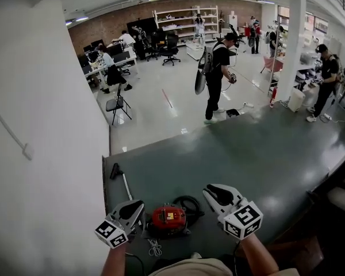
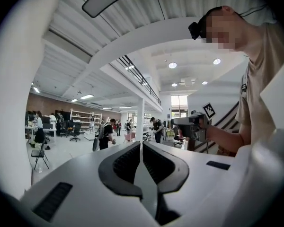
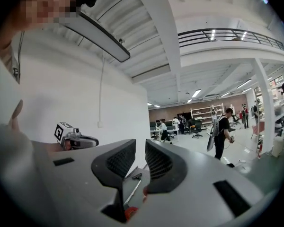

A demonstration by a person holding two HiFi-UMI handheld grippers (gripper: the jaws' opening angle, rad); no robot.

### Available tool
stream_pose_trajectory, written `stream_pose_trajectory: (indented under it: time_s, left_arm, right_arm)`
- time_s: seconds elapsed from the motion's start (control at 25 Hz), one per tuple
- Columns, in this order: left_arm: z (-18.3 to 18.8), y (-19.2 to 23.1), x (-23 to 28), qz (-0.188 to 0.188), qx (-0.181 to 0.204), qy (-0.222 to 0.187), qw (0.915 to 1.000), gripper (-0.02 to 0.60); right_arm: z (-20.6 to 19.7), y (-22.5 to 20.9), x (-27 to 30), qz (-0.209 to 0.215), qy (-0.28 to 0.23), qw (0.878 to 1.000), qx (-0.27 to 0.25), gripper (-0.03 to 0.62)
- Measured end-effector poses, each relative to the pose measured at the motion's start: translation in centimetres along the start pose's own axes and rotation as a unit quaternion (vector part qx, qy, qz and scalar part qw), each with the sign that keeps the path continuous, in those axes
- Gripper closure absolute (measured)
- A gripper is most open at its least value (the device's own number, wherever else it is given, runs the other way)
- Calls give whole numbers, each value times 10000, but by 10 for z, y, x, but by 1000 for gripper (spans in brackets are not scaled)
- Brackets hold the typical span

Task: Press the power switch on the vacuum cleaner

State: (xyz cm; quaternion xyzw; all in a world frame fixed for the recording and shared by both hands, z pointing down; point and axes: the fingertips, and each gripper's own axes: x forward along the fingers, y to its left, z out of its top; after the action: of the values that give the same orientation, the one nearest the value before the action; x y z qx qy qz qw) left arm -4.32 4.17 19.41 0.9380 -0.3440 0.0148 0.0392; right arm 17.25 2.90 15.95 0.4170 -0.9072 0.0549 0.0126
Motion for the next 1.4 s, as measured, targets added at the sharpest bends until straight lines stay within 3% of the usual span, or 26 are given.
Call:
stream_pose_trajectory:
  time_s: [0.32, 0.56, 0.76, 0.92, 1.16, 1.4]
  left_arm:
    - [-24, 65, -73, 593, -96, 91, 9982, 575]
    - [-67, 123, -116, 818, -327, 402, 9953, 575]
    - [-91, 160, -132, 928, -203, 521, 9941, 575]
    - [-115, 180, -132, 1073, -245, 628, 9919, 575]
    - [-146, 194, -122, 983, -412, 823, 9909, 575]
    - [-151, 188, -114, 870, -424, 866, 9915, 575]
  right_arm:
    - [-44, -14, 11, -927, 442, 9941, -358, 528]
    - [-61, -10, 35, -1612, 129, 9852, -576, 526]
    - [-95, 6, 68, -1684, 93, 9850, -355, 515]
    - [-124, 24, 94, -1476, 96, 9889, -133, 459]
    - [-156, 57, 127, -1138, 287, 9931, 37, 447]
    - [-164, 71, 136, -1296, 479, 9903, -120, 447]
